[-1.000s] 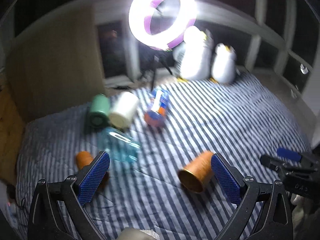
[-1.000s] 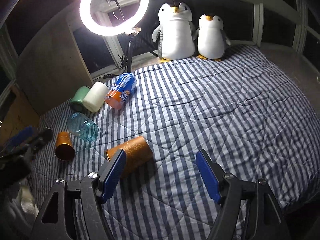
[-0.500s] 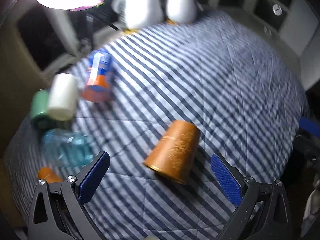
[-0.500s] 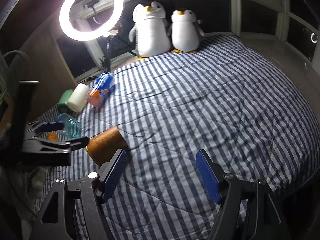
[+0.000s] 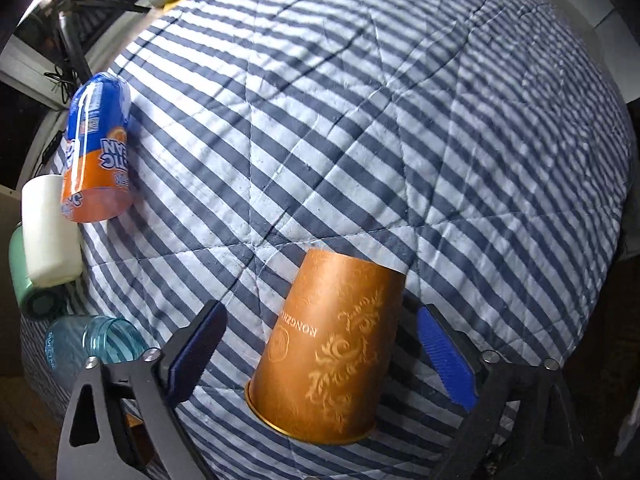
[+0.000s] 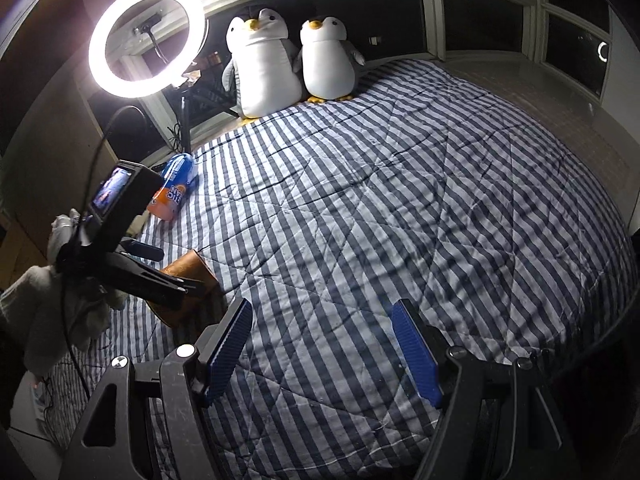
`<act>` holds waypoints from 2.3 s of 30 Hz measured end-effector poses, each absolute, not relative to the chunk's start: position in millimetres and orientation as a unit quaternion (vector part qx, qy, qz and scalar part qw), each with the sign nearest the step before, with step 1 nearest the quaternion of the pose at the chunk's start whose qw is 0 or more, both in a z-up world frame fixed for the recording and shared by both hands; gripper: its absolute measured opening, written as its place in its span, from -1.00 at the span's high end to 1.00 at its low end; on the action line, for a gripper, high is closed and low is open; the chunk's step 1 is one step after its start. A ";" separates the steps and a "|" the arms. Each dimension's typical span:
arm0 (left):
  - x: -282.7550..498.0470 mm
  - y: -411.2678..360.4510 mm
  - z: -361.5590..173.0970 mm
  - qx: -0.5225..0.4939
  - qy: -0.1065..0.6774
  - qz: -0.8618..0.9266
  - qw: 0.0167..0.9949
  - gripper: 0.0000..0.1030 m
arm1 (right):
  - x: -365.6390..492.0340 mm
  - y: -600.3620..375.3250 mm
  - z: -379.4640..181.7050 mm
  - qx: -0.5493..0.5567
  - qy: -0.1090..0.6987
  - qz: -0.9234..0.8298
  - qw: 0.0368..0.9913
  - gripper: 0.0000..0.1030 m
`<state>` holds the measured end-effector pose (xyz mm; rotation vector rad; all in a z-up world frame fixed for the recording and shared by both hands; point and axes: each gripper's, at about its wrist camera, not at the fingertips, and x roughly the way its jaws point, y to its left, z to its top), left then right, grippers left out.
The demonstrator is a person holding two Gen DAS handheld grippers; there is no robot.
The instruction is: Flip cup upside down
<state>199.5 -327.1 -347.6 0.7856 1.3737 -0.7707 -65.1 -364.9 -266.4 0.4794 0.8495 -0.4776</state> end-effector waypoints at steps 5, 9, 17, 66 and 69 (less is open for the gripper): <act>209.3 -333.2 -360.0 0.343 0.616 -0.334 0.625 -0.73 | -66.9 -368.4 -267.5 0.232 0.402 -0.227 0.856 -0.34; 214.7 -330.9 -365.4 0.343 0.623 -0.334 0.618 -0.56 | -66.1 -369.4 -269.3 0.235 0.402 -0.224 0.856 -0.34; 207.8 -338.5 -385.7 0.336 0.627 -0.341 0.615 -0.33 | -66.6 -369.8 -269.5 0.236 0.402 -0.223 0.856 -0.33; 140.5 -177.5 -316.2 0.044 0.440 -0.269 0.855 -0.75 | 12.9 -317.5 -268.6 0.153 0.446 -0.105 0.876 -0.34; 133.5 -172.0 -297.2 0.047 0.429 -0.267 0.862 -0.75 | 14.4 -312.0 -261.1 0.151 0.437 -0.102 0.881 -0.34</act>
